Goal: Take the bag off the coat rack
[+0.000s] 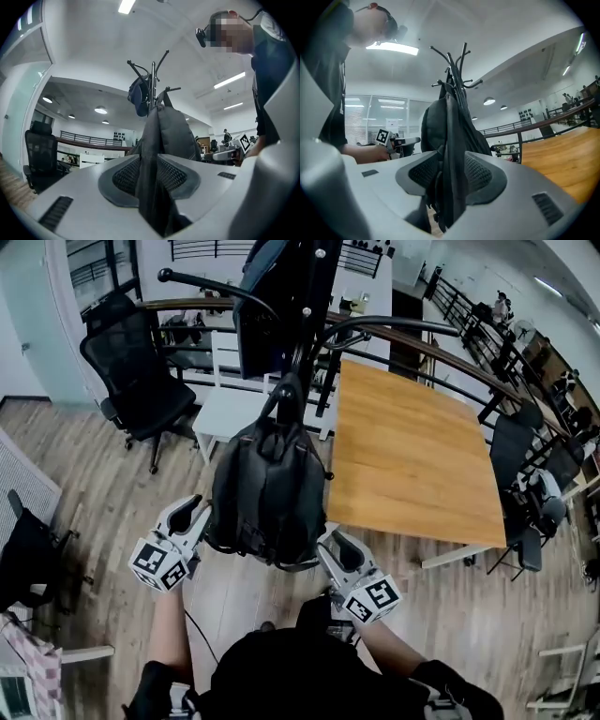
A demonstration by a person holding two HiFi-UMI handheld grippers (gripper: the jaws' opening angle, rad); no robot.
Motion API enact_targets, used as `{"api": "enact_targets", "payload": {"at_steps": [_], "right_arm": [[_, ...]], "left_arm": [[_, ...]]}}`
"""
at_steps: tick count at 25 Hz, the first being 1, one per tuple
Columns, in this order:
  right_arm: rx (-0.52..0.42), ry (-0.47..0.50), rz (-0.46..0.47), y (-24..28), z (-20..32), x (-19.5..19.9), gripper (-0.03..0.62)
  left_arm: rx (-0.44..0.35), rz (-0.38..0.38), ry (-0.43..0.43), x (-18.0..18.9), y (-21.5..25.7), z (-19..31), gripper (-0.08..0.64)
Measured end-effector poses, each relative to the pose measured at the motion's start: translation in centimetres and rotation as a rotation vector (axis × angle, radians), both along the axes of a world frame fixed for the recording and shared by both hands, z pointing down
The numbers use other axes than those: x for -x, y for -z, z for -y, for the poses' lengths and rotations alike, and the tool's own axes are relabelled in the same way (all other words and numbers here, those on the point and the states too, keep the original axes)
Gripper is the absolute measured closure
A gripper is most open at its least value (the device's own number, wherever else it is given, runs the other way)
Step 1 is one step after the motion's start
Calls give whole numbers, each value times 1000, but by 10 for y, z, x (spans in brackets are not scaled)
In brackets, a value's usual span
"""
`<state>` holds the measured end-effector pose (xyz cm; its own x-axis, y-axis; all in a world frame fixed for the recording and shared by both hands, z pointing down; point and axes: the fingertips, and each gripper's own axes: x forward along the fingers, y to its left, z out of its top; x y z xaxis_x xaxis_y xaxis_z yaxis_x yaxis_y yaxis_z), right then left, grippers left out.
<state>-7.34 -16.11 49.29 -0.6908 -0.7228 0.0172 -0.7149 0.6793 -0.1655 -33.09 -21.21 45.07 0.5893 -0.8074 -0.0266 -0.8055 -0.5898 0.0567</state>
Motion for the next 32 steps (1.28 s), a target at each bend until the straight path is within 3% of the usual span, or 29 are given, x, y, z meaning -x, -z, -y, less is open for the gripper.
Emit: {"api": "enact_targets", "payload": {"at_steps": [13,21,25,32], "right_arm": [[12,-83,-78,-24,23,25,382],[18,-139,-88,-39,43,33,382],[18,-135,-117,-43,41,40,385],[9,-160,-135,-39,43,35,419]], "left_arm": [[101,59,-156,-14,-56,14,316],[138,63,-182,-29,-80,28,316],[144,55,-148,-23,-85,27,345],[141,66,-163,-34,-82,24,400]]}}
